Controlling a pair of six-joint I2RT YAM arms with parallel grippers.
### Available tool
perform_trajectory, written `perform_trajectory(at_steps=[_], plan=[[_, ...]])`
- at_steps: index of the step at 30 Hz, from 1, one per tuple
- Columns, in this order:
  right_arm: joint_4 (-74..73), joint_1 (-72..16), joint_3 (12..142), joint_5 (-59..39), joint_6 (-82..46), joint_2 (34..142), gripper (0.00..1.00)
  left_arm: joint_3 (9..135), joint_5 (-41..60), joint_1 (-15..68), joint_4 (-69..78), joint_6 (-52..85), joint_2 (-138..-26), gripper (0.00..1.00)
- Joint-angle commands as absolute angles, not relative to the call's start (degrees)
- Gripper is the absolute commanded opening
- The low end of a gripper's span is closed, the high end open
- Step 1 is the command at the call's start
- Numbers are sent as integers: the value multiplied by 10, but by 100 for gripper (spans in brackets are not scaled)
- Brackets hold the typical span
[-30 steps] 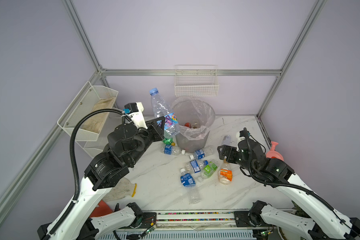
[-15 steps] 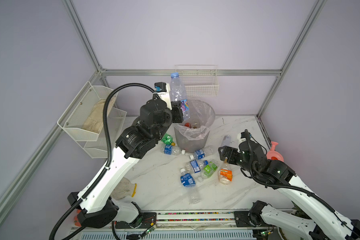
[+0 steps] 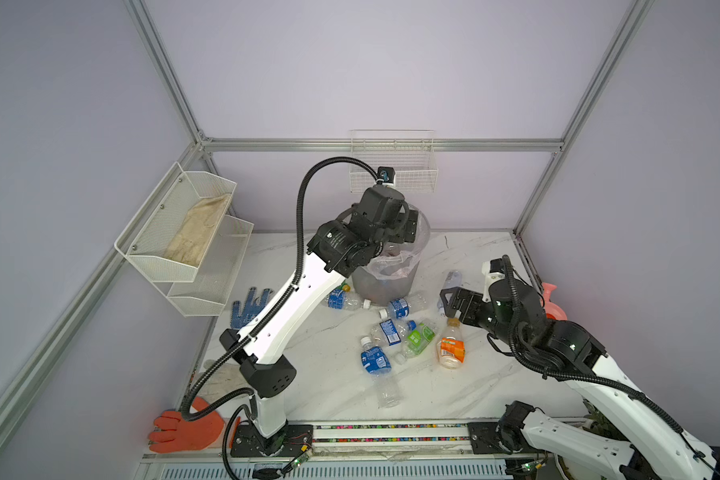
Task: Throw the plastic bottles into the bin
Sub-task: 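Lift the blue-capped bottle with the left gripper and carry it over the bin, then open the left gripper over the bin to drop the bottle, then draw the left gripper back over the pile nearer the robot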
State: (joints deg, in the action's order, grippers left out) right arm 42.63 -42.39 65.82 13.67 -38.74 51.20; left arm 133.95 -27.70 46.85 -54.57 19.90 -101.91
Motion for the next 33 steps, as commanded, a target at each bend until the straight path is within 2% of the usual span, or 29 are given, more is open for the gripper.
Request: perform_trajectory(at_steps=[1,6,15,20,33], plan=[[431,-424,650,135,-391,512,97,1295,-307,480,-509,198,-901,100],[425,-424,644,139,-392,515,97,1184,-302,495,-500,238,-817,100],[428,-424,627,130,-393,518,97,895,-286,525,-493,385,-660,100],[421,-424,618,123,-396,519,97,769,-266,555,-491,465,-619,100],[418,-424,600,117,-402,512,97,565,-206,614,-458,628,-560,100]])
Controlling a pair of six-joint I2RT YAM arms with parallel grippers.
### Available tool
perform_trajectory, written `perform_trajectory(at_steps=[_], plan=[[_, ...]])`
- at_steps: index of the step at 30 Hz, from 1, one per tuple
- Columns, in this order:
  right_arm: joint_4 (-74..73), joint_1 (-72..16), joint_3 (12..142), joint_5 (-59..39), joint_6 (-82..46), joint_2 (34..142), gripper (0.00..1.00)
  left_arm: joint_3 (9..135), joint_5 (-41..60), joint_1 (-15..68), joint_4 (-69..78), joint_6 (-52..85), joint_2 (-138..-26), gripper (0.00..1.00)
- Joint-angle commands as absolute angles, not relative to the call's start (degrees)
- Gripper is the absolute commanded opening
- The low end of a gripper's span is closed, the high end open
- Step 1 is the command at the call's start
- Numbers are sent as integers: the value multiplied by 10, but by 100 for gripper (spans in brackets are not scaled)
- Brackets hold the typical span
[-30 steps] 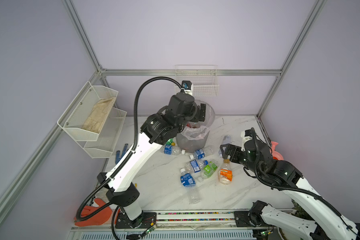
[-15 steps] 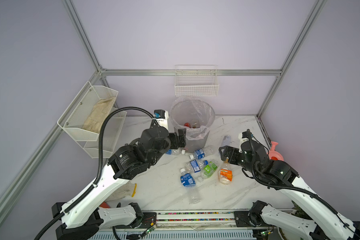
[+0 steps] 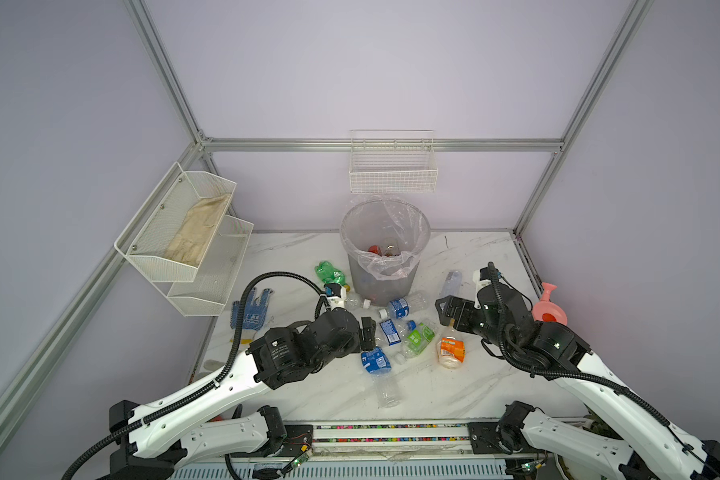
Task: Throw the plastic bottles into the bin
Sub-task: 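Draw the left gripper back over the pile nearer the robot, then grasp the blue-labelled clear bottle nearest the robot with the left gripper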
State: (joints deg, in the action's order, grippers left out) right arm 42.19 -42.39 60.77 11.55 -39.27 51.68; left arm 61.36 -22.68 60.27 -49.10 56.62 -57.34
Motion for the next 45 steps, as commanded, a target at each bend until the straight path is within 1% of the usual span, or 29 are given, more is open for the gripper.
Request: perform_trajectory(at_steps=[1,9,21,25,28,35,42,45], plan=[[418,-423,599,116,-402,511,97,549,-202,620,-450,642,-557,100],[416,-424,591,105,-409,503,97,425,-182,670,-367,741,-527,100],[435,-424,592,70,-428,490,97,342,-170,699,-244,799,-550,100],[442,-424,587,71,-434,479,97,301,-172,699,-204,823,-545,95],[436,-424,576,69,-437,475,97,278,-172,700,-181,837,-550,94],[421,-424,546,59,-444,461,97,260,-156,700,-115,849,-594,92],[416,-424,546,51,-446,467,97,272,-145,699,-53,849,-669,90],[420,-424,547,52,-449,459,97,274,-143,699,-35,856,-694,87]])
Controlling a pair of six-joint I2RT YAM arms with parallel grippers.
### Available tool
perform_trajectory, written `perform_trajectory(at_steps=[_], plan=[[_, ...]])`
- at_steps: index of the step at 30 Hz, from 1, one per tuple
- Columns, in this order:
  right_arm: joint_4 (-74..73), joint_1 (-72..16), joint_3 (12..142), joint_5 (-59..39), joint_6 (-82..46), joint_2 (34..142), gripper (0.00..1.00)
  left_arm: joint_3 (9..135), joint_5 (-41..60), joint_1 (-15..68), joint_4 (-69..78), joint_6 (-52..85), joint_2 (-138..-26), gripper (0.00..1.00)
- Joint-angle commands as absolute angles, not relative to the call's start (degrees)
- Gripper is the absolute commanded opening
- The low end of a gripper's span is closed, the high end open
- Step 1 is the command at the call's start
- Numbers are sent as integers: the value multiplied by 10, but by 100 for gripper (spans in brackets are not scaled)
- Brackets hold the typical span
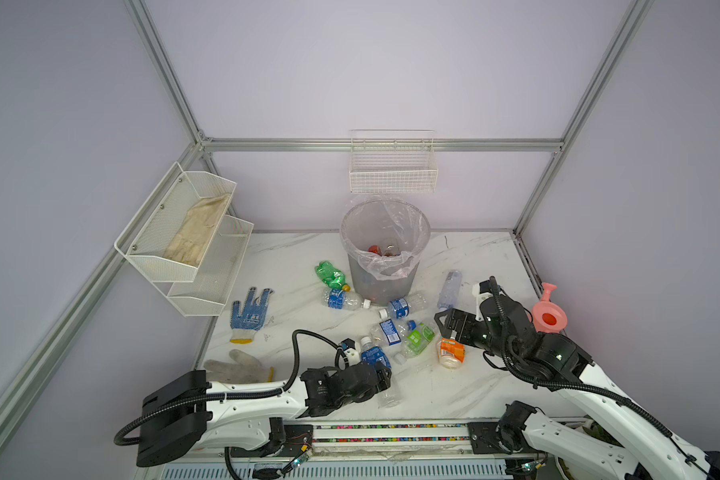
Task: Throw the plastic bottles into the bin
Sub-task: 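Grasp the blue-labelled clear bottle nearest the robot with the left gripper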
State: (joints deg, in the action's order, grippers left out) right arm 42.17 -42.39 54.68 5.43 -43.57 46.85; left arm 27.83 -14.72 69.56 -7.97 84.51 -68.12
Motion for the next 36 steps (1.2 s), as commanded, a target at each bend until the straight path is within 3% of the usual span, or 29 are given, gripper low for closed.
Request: perform_trajectory(at_steps=[1,10,17,24,28,36], plan=[[422,-424,546,52,-450,456,97,271,-144,699,-27,859,-700,86],[415,-424,540,60,-448,465,97,231,-151,685,78,879,-749,69],[396,-424,515,60,-462,459,97,218,-128,675,124,876,-779,44],[389,-424,511,61,-475,461,97,217,-161,667,29,849,-682,21],[386,-424,509,62,-480,461,97,254,-201,662,-90,809,-597,17],[352,-424,494,47,-480,487,97,348,-287,657,-252,703,-461,17]])
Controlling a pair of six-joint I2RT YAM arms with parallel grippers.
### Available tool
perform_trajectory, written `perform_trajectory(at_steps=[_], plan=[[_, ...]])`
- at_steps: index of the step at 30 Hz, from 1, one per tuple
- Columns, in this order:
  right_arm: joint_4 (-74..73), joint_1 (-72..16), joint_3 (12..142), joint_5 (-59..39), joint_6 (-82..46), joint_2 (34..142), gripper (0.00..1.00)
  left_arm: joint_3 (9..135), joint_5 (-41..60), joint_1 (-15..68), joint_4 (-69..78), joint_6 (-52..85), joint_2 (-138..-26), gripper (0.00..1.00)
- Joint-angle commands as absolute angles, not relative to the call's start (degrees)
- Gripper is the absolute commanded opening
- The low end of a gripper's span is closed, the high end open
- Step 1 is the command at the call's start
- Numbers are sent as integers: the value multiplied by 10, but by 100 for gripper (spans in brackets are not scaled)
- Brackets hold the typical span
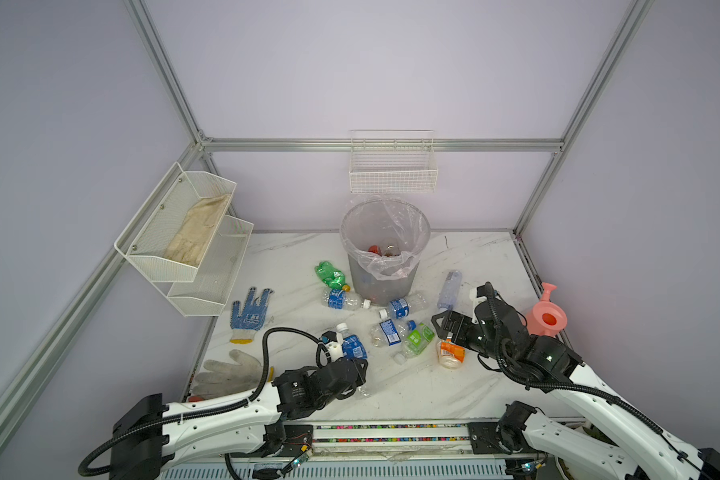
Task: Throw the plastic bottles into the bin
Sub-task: 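Grasp the blue-labelled clear bottle nearest the robot with the left gripper, then lift the blue-labelled bottle with the left gripper and carry it over the bin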
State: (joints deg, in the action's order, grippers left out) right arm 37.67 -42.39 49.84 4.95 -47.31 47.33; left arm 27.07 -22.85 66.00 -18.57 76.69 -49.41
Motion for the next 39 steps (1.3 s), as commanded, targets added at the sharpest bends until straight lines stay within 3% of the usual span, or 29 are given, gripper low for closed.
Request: perform_trajectory(at_steps=[1,20,30,39], plan=[[348,-424,495,45,-478,495,97,360,-294,657,-261,693,-449,17],[239,-424,504,10,-451,599,97,592,-377,657,-338,465,-444,18],[240,-424,447,4,-474,535,97,821,-404,657,-314,238,-562,19],[279,-424,445,16,-477,490,97,942,-428,655,-292,141,-637,19]])
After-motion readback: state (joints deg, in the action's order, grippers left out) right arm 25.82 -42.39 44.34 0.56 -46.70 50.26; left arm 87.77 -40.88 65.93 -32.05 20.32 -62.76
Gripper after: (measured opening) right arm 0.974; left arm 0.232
